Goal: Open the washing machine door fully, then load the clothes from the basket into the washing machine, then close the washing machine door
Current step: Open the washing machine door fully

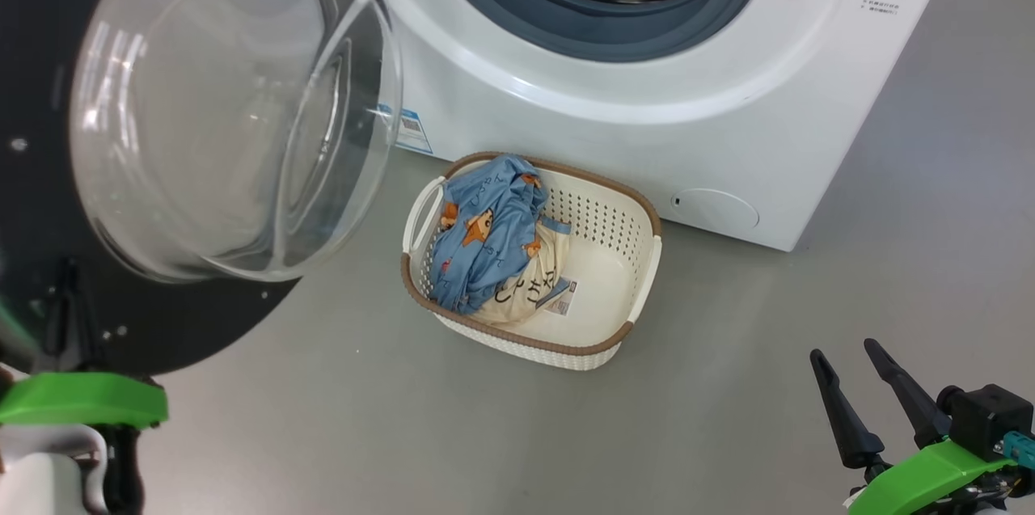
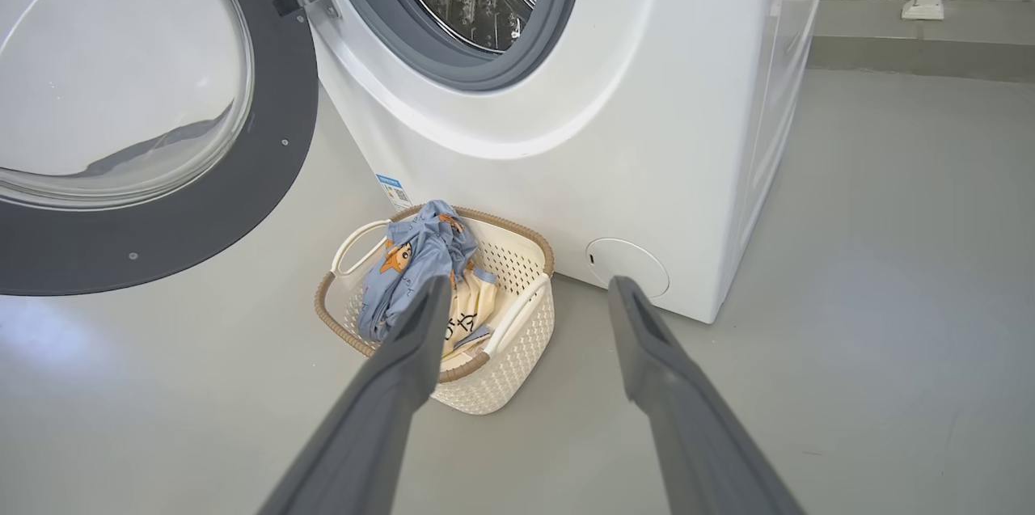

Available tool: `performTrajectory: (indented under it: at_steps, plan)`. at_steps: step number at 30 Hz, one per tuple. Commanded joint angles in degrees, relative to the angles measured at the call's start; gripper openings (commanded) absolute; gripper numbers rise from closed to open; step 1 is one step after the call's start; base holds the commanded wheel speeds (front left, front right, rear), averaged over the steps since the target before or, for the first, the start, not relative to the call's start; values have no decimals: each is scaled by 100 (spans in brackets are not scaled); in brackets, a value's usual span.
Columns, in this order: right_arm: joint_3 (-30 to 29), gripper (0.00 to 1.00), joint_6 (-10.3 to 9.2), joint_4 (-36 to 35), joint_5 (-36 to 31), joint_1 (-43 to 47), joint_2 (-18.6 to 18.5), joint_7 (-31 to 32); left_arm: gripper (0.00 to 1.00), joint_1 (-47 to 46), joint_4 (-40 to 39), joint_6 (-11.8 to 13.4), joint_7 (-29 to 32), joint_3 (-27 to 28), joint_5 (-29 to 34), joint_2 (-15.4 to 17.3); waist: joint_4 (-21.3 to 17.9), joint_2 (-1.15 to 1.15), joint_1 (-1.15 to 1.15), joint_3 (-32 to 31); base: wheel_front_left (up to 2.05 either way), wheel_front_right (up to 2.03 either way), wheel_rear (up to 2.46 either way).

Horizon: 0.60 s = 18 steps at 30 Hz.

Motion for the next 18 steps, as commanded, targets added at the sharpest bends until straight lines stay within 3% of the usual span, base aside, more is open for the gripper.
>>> performTrajectory:
  at_steps: [1,18]
  plan:
    - [112,100,9,-138,-71,-144,-117,-70,0,-319,9,40,-54,351,81,374,-15,0,0,70,0,0,0]
    - [162,100,9,-196,-82,-400,-325,-70,0,-1251,1011,73,-54,1326,478,759,-124,0,0,554,0,0,0]
